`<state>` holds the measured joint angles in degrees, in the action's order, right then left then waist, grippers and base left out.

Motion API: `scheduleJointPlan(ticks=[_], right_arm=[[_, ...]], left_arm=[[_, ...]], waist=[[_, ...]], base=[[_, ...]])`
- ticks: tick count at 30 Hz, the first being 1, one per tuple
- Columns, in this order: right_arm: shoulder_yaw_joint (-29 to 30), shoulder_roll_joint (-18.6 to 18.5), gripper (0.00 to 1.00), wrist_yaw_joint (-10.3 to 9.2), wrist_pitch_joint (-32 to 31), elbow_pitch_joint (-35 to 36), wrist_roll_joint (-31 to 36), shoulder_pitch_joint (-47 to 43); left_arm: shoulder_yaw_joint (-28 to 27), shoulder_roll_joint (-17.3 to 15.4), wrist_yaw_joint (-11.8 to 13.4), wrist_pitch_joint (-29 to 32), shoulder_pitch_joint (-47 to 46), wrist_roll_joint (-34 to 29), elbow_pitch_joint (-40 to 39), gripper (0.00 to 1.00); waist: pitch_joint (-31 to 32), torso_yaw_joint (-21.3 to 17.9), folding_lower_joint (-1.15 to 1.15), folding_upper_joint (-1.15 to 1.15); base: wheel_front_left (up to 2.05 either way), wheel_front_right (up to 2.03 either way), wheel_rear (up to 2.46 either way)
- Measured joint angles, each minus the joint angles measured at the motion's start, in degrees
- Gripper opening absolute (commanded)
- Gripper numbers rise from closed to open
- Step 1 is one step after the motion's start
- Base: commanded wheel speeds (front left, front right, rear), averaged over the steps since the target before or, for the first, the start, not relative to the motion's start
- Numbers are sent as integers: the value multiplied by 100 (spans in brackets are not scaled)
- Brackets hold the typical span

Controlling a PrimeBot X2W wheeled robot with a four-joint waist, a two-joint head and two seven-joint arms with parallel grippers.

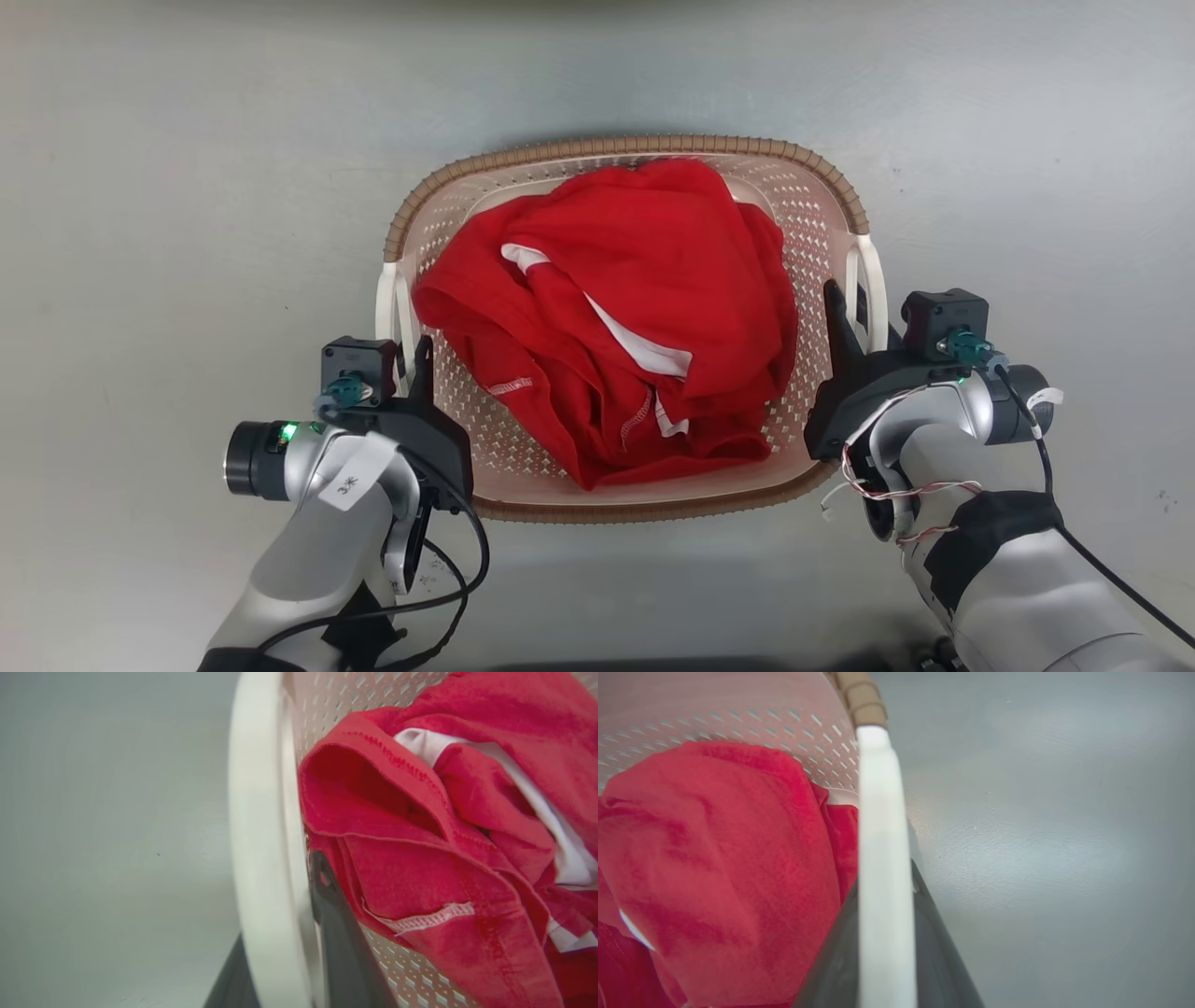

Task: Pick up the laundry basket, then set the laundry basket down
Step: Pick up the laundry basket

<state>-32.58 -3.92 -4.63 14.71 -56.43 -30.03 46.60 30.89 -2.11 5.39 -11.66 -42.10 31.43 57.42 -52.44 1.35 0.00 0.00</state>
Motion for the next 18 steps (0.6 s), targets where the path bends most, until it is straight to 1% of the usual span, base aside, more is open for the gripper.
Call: scheduleJointPlan(ticks=[2,5,8,18], right_arm=[[-57,-23,0,-29,-1,-15,-85,-4],[-147,-38,0,-93,-1,-34,-236,-14],[-270,-56,0,-118,-1,-69,-337,-19],[-442,-55,0,-151,-2,-168,-653,-18]], left_arm=[[88,-63,13,10,5,75,21,0],[171,-58,22,20,3,165,-16,0],[302,-67,66,20,3,355,-21,0],[502,-64,74,22,2,486,138,0]], waist=[[26,-2,0,0],[61,-2,0,0],[145,6,0,0],[467,11,0,0]], base=[[0,0,0],[0,0,0],[0,0,0],[0,0,0]])
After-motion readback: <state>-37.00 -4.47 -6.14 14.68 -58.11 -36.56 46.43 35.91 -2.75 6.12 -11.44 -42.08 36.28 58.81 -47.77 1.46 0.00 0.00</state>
